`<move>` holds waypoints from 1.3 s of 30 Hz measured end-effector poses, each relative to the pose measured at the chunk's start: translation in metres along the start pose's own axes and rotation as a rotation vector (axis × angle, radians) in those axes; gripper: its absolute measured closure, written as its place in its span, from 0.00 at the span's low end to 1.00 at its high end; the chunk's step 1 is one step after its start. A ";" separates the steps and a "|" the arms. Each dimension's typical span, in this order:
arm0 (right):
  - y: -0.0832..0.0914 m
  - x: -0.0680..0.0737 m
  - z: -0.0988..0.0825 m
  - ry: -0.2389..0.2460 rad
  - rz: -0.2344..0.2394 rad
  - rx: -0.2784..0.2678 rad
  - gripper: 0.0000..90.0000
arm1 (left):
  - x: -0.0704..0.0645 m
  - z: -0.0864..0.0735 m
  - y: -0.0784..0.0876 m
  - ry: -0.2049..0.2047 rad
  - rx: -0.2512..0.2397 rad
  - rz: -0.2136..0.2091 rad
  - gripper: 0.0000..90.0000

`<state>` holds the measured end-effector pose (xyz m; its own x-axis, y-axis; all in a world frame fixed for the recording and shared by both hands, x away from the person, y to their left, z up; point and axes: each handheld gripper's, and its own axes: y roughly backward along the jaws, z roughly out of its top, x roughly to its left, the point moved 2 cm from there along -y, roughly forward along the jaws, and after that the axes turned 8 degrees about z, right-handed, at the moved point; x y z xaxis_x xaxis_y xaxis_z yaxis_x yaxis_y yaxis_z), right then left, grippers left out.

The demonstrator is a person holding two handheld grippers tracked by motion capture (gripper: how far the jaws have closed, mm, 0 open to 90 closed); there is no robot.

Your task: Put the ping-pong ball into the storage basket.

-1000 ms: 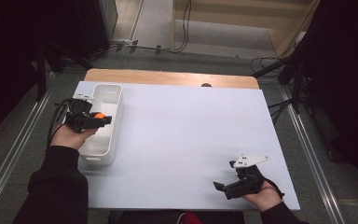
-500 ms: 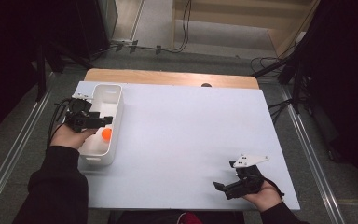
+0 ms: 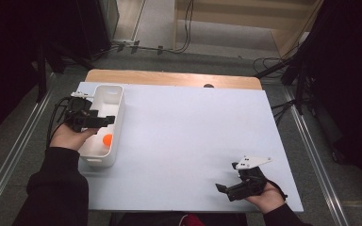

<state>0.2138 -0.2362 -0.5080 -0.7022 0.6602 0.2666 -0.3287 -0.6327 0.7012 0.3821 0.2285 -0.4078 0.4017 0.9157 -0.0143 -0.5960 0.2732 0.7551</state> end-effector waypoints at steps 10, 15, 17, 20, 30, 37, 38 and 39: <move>0.000 0.000 0.000 0.009 0.000 0.006 0.00 | -0.011 0.005 0.008 -0.015 -0.018 -0.055 0.19; 0.000 0.000 0.000 0.010 0.000 0.005 0.00 | -0.017 0.007 0.010 -0.032 -0.022 -0.065 0.19; 0.000 0.000 0.000 0.008 0.001 0.005 0.00 | -0.020 0.007 0.011 -0.035 -0.023 -0.079 0.19; 0.000 0.000 0.000 0.009 0.000 0.005 0.00 | -0.023 0.008 0.012 -0.044 -0.030 -0.098 0.19; 0.000 0.000 0.000 0.002 -0.005 0.002 0.00 | -0.036 0.010 0.011 -0.051 -0.044 -0.141 0.19; 0.000 -0.001 0.000 -0.002 0.003 0.002 0.00 | -0.045 0.009 0.008 -0.065 -0.037 -0.170 0.19; 0.000 -0.002 0.000 0.001 -0.001 0.000 0.00 | -0.046 0.009 0.008 -0.068 -0.038 -0.179 0.19; 0.000 -0.002 -0.001 -0.005 -0.005 0.003 0.00 | -0.047 0.009 0.008 -0.075 -0.035 -0.187 0.19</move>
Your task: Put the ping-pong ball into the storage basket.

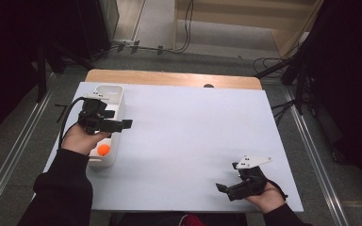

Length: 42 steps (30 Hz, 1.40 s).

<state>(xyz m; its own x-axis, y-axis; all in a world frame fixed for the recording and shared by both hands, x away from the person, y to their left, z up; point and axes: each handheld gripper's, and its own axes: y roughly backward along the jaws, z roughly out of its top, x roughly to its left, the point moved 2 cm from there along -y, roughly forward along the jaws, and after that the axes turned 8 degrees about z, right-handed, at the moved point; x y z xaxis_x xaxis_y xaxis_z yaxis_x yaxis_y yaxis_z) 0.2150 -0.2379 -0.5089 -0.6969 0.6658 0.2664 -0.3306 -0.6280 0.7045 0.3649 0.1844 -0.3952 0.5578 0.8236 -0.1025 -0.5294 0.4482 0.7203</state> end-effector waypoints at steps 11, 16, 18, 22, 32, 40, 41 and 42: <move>0.001 -0.002 0.000 -0.023 -0.001 -0.006 0.00 | -0.014 -0.001 -0.007 -0.031 -0.010 -0.080 0.19; 0.002 -0.005 -0.001 -0.052 -0.026 -0.003 0.00 | -0.020 -0.003 -0.011 -0.055 -0.028 -0.092 0.19; 0.003 -0.006 -0.001 -0.057 -0.031 -0.015 0.00 | -0.021 -0.003 -0.012 -0.053 -0.028 -0.094 0.19; 0.006 -0.006 0.001 -0.069 -0.029 -0.047 0.00 | -0.023 -0.004 -0.013 -0.066 -0.020 -0.090 0.19; 0.007 -0.005 0.000 -0.051 -0.020 -0.075 0.14 | -0.032 -0.009 -0.017 -0.099 -0.055 -0.089 0.19; 0.006 -0.010 0.002 -0.038 -0.017 -0.076 0.17 | -0.039 -0.013 -0.021 -0.127 -0.054 -0.099 0.19; 0.006 -0.011 0.002 -0.044 -0.021 -0.077 0.17 | -0.041 -0.013 -0.021 -0.136 -0.054 -0.099 0.19; 0.007 -0.011 0.002 -0.047 -0.025 -0.076 0.17 | -0.043 -0.014 -0.022 -0.145 -0.054 -0.101 0.19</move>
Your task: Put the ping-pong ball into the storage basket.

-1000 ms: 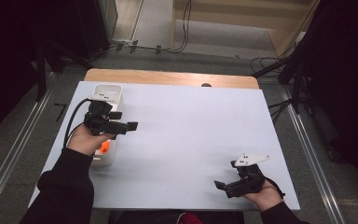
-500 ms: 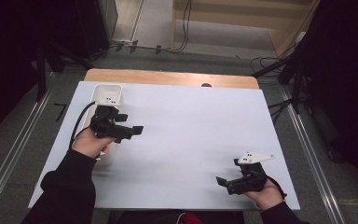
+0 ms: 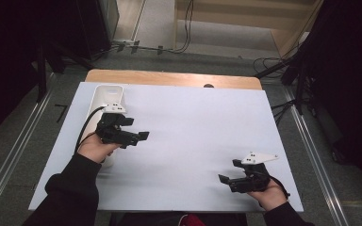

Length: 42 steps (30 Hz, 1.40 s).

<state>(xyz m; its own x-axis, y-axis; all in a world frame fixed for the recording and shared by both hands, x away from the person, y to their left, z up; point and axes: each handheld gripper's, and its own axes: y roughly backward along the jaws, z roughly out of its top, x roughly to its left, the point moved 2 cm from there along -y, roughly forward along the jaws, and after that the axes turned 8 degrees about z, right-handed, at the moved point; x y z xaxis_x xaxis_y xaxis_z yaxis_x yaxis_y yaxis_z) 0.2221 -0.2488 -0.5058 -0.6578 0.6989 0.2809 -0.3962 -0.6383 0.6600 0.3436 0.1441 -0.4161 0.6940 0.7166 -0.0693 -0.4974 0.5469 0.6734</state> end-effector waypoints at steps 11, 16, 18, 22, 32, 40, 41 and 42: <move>0.001 0.000 -0.002 -0.005 -0.015 0.010 0.17 | -0.006 -0.010 -0.002 -0.010 -0.016 -0.037 0.19; 0.000 0.000 -0.003 -0.004 -0.016 0.022 0.17 | -0.010 -0.014 -0.003 -0.020 -0.012 -0.048 0.19; 0.000 0.000 -0.003 -0.004 -0.013 0.022 0.17 | -0.011 -0.016 -0.005 -0.022 -0.009 -0.049 0.19; 0.001 0.000 -0.003 -0.001 -0.008 0.021 0.17 | -0.014 -0.019 -0.006 -0.028 -0.008 -0.057 0.19; 0.000 0.001 -0.003 0.002 -0.009 0.023 0.17 | -0.021 -0.028 -0.009 -0.054 -0.002 -0.084 0.19; 0.000 0.001 -0.003 0.005 -0.004 0.029 0.17 | -0.026 -0.038 -0.006 -0.085 -0.019 -0.094 0.19; 0.000 0.001 -0.003 0.005 -0.004 0.029 0.17 | -0.027 -0.038 -0.006 -0.088 -0.023 -0.095 0.19; 0.000 0.001 -0.003 0.005 -0.005 0.029 0.17 | -0.028 -0.039 -0.005 -0.093 -0.028 -0.103 0.19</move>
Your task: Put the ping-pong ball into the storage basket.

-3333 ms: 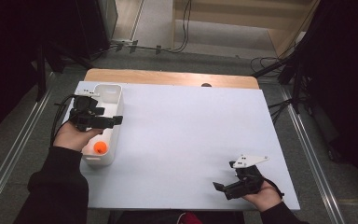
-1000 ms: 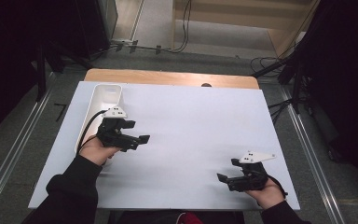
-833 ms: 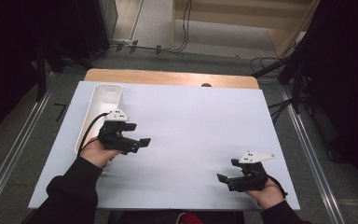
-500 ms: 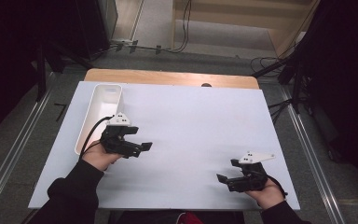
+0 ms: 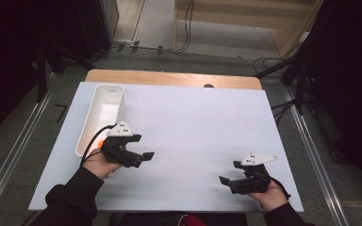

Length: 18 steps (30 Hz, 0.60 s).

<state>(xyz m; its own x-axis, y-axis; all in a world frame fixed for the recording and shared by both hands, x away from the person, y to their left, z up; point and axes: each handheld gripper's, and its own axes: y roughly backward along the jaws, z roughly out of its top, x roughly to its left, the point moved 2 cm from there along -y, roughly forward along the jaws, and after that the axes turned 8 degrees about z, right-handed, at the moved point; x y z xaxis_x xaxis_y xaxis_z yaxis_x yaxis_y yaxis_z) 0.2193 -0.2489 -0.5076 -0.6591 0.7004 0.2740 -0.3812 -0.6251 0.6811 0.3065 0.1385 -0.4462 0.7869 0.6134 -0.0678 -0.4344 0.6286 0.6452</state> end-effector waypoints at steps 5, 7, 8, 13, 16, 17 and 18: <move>0.000 0.000 0.000 0.000 -0.002 0.001 0.17 | -0.005 -0.004 0.000 -0.018 0.005 -0.009 0.19; 0.000 0.000 0.000 0.002 0.000 0.000 0.17 | -0.006 -0.005 0.001 -0.024 0.006 -0.023 0.19; -0.001 0.000 0.000 0.002 0.001 0.001 0.17 | -0.007 -0.006 0.001 -0.029 0.005 -0.030 0.19; -0.001 0.000 0.000 0.002 0.001 0.002 0.17 | -0.011 -0.009 0.002 -0.034 0.008 -0.040 0.19; -0.001 0.000 0.000 0.005 0.001 0.004 0.17 | -0.012 -0.010 0.002 -0.040 0.008 -0.042 0.19; -0.001 0.000 0.000 0.005 0.001 0.004 0.17 | -0.012 -0.010 0.002 -0.040 0.008 -0.042 0.19; -0.001 0.000 0.000 0.005 0.000 0.004 0.17 | -0.013 -0.011 0.002 -0.038 0.006 -0.046 0.19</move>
<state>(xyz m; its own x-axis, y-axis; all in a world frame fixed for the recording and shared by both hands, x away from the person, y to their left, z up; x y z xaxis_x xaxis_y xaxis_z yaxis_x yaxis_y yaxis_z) 0.2193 -0.2485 -0.5083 -0.6621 0.6987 0.2711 -0.3783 -0.6239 0.6839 0.2904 0.1371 -0.4524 0.8221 0.5652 -0.0688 -0.3948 0.6530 0.6463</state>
